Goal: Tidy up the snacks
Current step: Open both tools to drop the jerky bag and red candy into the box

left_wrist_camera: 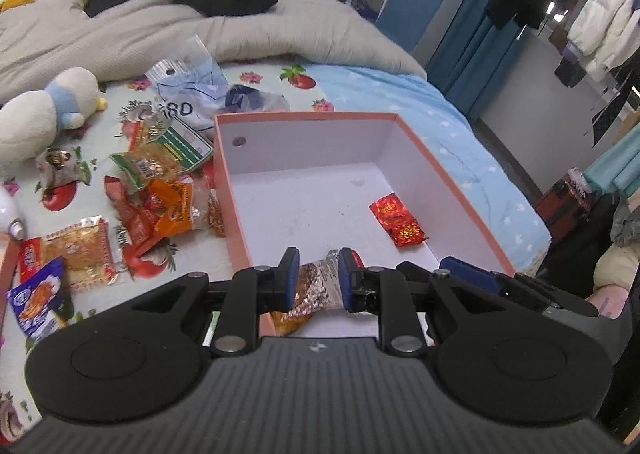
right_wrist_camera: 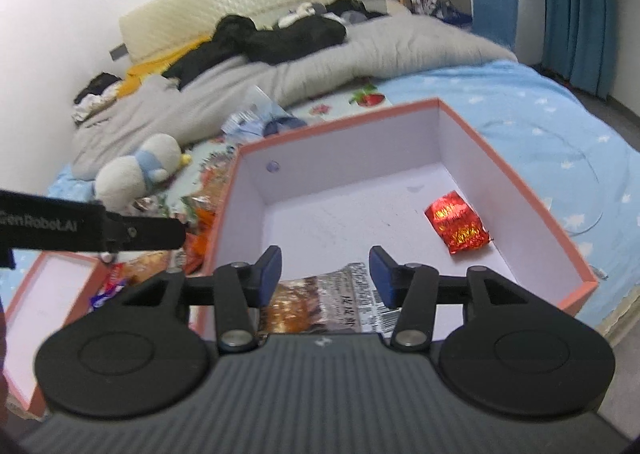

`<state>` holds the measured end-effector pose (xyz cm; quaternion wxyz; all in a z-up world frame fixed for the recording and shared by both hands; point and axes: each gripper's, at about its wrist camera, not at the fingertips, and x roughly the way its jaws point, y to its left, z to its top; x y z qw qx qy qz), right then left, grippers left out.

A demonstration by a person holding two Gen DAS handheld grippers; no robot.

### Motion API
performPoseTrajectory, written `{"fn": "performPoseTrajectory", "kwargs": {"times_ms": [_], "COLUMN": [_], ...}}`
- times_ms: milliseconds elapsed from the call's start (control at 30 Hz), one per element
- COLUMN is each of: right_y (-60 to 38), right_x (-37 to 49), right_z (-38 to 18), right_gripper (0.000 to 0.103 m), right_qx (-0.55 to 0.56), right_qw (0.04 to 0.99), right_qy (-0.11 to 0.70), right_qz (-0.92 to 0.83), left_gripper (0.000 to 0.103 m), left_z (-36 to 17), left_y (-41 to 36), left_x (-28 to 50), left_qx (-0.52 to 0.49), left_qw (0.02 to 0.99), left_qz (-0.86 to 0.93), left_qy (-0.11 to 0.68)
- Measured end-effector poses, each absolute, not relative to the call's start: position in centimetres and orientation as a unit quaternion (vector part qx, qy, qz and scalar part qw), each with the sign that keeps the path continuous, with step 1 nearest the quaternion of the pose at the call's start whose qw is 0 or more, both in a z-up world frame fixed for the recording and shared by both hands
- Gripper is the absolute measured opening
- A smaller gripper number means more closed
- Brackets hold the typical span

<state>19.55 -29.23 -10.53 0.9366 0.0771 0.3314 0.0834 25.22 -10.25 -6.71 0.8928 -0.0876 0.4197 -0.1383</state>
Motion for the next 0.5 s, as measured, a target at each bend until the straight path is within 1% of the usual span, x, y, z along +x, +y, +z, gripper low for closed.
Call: {"fn": "performPoseTrajectory", "kwargs": {"times_ms": [333, 500], "right_y": [-27.2, -25.6], "right_x": [13.7, 11.4], "right_z": [-7.9, -7.5], "right_gripper": [0.051, 0.051], "right_qx": [0.087, 0.076], "right_qw": [0.945, 0.945], "right_qy": [0.296, 0.294], "right_qz": [0.105, 0.121], "left_gripper": [0.024, 0.024], "left_z": [-3.3, -2.3], "left_y": [-7.0, -4.9], "left_x": [17.8, 14.1], "left_qx": [-0.092, -0.1], "left_qw": [0.911, 0.92], "left_qz": [-0.126, -0.118], "left_qy": [0.381, 0.362]}}
